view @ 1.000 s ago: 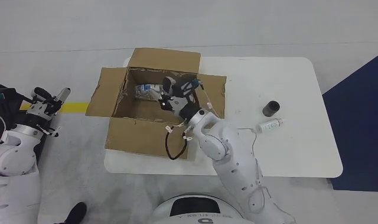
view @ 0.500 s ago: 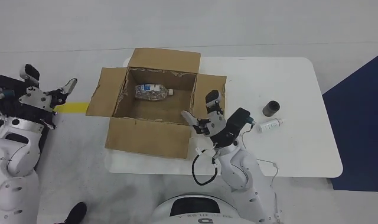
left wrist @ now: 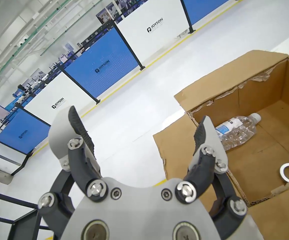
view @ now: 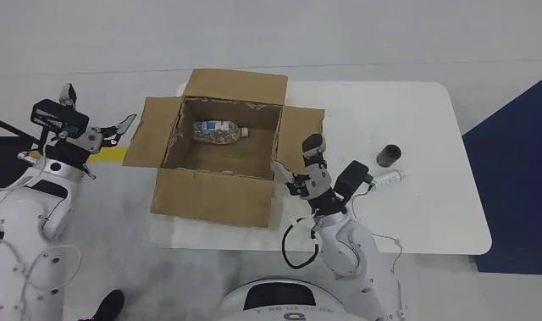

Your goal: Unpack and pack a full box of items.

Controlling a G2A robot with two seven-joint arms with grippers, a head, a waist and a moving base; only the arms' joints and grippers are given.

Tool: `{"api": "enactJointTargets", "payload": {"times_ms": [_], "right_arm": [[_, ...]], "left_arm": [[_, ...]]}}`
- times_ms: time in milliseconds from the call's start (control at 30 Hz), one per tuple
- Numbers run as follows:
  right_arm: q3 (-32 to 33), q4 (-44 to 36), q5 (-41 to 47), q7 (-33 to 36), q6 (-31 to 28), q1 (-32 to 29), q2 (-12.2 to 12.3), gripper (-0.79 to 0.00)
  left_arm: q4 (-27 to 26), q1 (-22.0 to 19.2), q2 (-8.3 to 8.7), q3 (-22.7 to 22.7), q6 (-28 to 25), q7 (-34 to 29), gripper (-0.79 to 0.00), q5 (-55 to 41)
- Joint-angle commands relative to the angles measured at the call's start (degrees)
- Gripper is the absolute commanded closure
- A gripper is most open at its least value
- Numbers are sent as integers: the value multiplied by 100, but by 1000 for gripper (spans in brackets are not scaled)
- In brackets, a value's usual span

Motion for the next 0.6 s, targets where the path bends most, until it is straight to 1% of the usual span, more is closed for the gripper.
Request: {"api": "enactJointTargets", "payload": {"times_ms": [0, 33, 67, 100, 167, 200, 233, 267, 300, 333, 367, 433, 467, 500, 567], "right_arm": [[0, 0, 0, 0, 0, 0, 0, -785], [0, 0, 0, 0, 0, 0, 0, -785], [0, 0, 0, 0, 0, 0, 0, -785], [0, 0, 0, 0, 0, 0, 0, -785], [0, 0, 0, 0, 0, 0, 0, -785], [0, 0, 0, 0, 0, 0, 0, -785], [0, 0, 0, 0, 0, 0, 0, -785], [0, 0, 0, 0, 0, 0, 0, -785], [0, 0, 0, 0, 0, 0, 0, -785], [0, 0, 0, 0, 0, 0, 0, -785], [0, 0, 0, 0, 0, 0, 0, -785], [0, 0, 0, 0, 0, 0, 0, -785], [0, 0, 0, 0, 0, 0, 0, -785], [0, 0, 0, 0, 0, 0, 0, -785], [0, 0, 0, 0, 0, 0, 0, -785]], "left_arm": [[-335, -61, 40, 184, -176, -29, -785, 753], [-614, -167, 84, 479, -335, -33, -785, 1649], [-701, -310, 113, 768, -417, 74, -785, 2242], [-640, -496, 128, 1069, -589, 192, -785, 2476], [-374, -1031, 157, 1521, -1120, 188, -785, 2693], [-201, -1304, 169, 1753, -1526, 110, -785, 2731], [25, -1566, 169, 1942, -1953, 9, -785, 2569], [272, -1825, 163, 2129, -2512, -140, -785, 2276], [461, -2078, 158, 2280, -2963, -379, -785, 2083], [669, -2255, 145, 2433, -3067, -605, -785, 1850], [837, -2349, 136, 2684, -3067, -834, -785, 1589], [1053, -2505, 167, 3177, -3067, -1201, -785, 1059], [1167, -2584, 196, 3356, -3067, -1278, -785, 720], [1319, -2671, 228, 3491, -3067, -1355, -785, 341], [1540, -2894, 298, 3666, -3067, -1703, -785, -10]]}}
